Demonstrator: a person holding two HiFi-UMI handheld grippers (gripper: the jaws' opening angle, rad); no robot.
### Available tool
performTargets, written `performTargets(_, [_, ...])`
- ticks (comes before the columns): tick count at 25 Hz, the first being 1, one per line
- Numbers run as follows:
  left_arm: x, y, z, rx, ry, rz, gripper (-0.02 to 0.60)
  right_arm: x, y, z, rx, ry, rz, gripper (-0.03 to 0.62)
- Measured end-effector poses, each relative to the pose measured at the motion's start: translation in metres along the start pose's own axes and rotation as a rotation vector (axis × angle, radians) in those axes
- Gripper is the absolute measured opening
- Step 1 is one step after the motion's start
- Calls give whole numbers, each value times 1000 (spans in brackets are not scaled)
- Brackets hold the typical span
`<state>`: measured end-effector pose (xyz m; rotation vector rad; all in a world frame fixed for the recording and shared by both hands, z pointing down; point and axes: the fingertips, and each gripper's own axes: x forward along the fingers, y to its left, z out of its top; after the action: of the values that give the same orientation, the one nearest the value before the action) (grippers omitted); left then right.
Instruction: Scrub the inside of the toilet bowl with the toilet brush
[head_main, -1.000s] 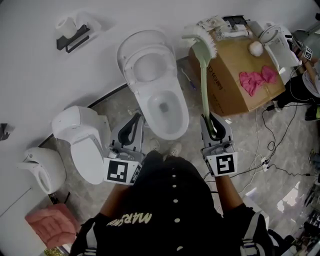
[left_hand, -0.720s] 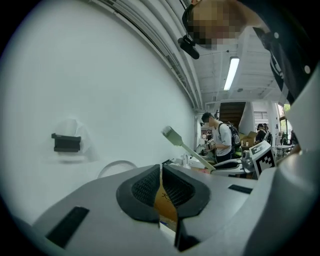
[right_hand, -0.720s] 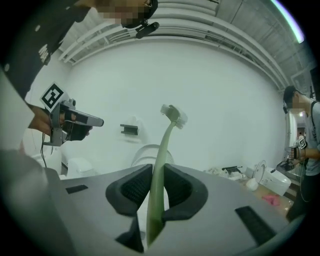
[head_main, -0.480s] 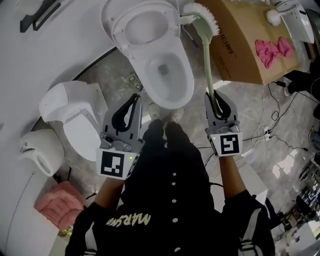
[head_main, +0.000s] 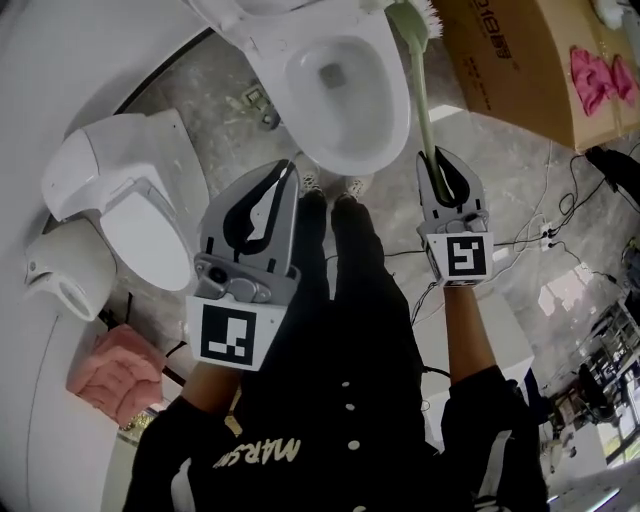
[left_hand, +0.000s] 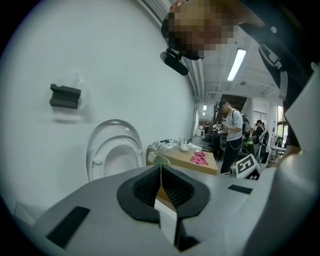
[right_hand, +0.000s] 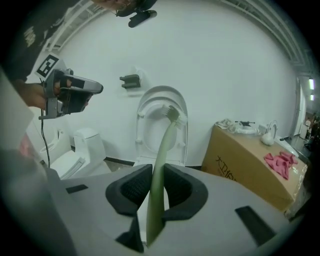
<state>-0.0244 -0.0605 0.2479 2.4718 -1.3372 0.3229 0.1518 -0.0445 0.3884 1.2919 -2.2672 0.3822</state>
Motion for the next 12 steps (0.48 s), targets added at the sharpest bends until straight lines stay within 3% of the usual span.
performTargets(12, [36, 2, -98, -38, 30, -11, 32, 85, 29, -141, 46, 189, 89, 86])
